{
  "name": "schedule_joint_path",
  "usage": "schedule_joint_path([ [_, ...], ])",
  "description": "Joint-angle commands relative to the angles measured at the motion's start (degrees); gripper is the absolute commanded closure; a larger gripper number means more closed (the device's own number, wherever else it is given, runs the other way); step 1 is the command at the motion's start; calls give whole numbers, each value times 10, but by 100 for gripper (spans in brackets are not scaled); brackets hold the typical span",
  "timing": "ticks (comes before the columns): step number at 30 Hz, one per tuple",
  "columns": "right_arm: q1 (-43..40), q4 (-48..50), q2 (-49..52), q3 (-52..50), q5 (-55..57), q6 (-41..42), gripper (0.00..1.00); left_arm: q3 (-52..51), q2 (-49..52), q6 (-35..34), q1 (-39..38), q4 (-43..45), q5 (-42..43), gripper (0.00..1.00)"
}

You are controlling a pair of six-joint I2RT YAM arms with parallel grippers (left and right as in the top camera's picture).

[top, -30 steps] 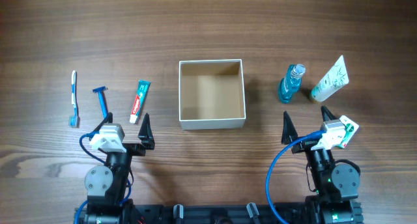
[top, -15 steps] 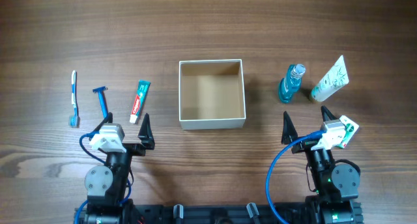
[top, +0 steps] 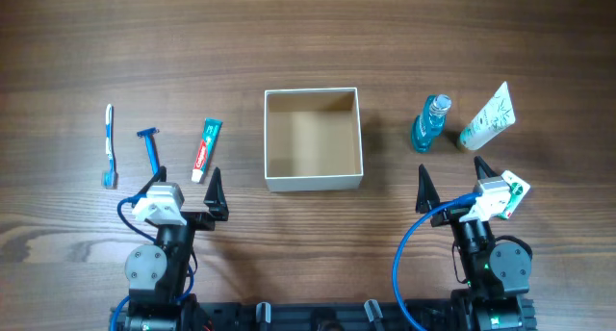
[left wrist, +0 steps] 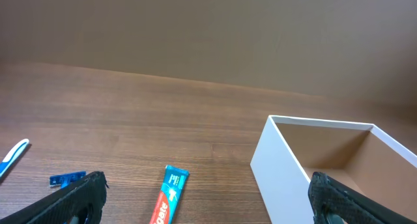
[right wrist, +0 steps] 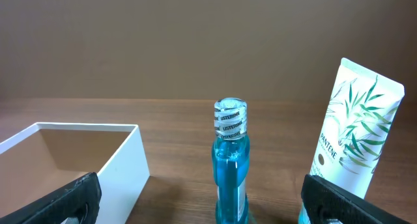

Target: Pack container

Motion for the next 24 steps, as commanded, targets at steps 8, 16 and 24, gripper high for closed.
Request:
schedule_joint_path([
  [8,1,1,2,0,9,35,0,-6,-4,11,4,3,8,0],
  [16,1,-11,6,17,-42,64,0,7,-4,-46,4,6,7,0],
  [24,1,-134,164,211,-47,74,0,195,119,-68,4,-112,26,0],
])
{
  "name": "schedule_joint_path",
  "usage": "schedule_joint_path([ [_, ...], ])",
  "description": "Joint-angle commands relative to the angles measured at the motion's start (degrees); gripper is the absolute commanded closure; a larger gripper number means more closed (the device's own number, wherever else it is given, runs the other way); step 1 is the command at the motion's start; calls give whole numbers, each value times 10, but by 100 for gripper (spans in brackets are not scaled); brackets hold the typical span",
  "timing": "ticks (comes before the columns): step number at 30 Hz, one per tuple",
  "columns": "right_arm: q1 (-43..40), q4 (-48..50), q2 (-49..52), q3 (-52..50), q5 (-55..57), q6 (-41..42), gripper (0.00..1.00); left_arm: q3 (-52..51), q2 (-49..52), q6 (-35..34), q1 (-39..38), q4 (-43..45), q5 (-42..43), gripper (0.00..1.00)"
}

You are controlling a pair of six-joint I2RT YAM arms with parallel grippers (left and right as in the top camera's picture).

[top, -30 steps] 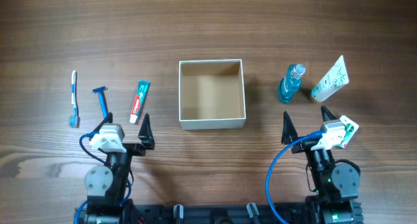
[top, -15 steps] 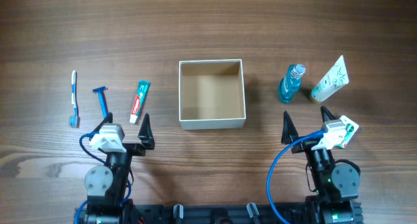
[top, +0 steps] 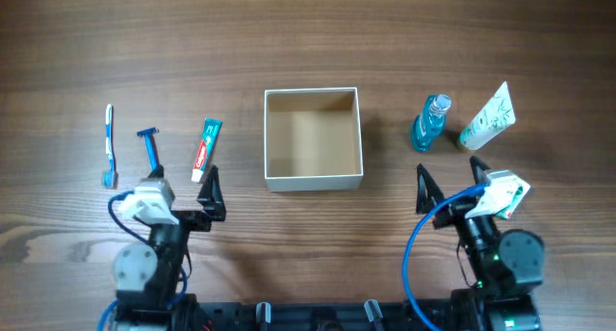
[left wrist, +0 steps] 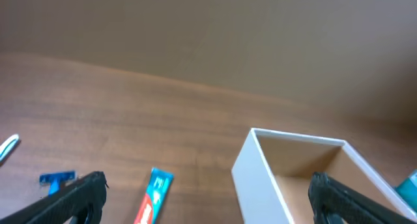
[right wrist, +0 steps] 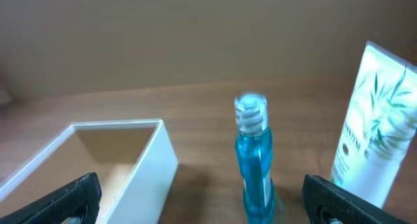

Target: Pack container

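Observation:
A white open box (top: pixel 313 182) with a bare brown floor stands mid-table. Left of it lie a toothpaste tube (top: pixel 206 149), a blue razor (top: pixel 150 150) and a white-and-blue toothbrush (top: pixel 109 145). Right of it stand a blue mouthwash bottle (top: pixel 431 123) and a white Pantene tube (top: pixel 488 115). My left gripper (top: pixel 183 185) is open just in front of the razor and toothpaste. My right gripper (top: pixel 450 178) is open in front of the bottle. In the left wrist view the toothpaste tube (left wrist: pixel 152 199) lies between the fingers; in the right wrist view the mouthwash bottle (right wrist: pixel 255 160) stands between them.
The wooden table (top: pixel 308 42) runs well beyond the items at the back. The box wall (left wrist: pixel 251 185) is close on the left gripper's right; the box wall (right wrist: pixel 154 174) is on the right gripper's left.
Both arms have shifted: the left gripper sits slightly further left and forward, the right one slightly right and forward. Both wrist views now look down more steeply. No object has moved.

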Motion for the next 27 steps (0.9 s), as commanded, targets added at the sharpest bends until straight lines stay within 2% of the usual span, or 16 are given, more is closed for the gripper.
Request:
schedule_joint_path([
  [1,1,-47,110,120,-12,10,0,123,101,-17,4,-54,13,0],
  [9,1,-271,406,414,-17,-17,0,360,354,-17,4,-222,12,0],
  [13,1,-446,571,583,-27,-13,0,476,468,-17,4,-345,69,0],
  [16,1,-478,620,615,-31,-40,0,489,491,-17,4,-356,90,0],
  [20,-1,-436,656,615,40,12,0,489,503,-17,4,-354,88,0],
  [27,-8,-400,746,615,59,0,0,489,533,-17,4,-364,89,0],
])
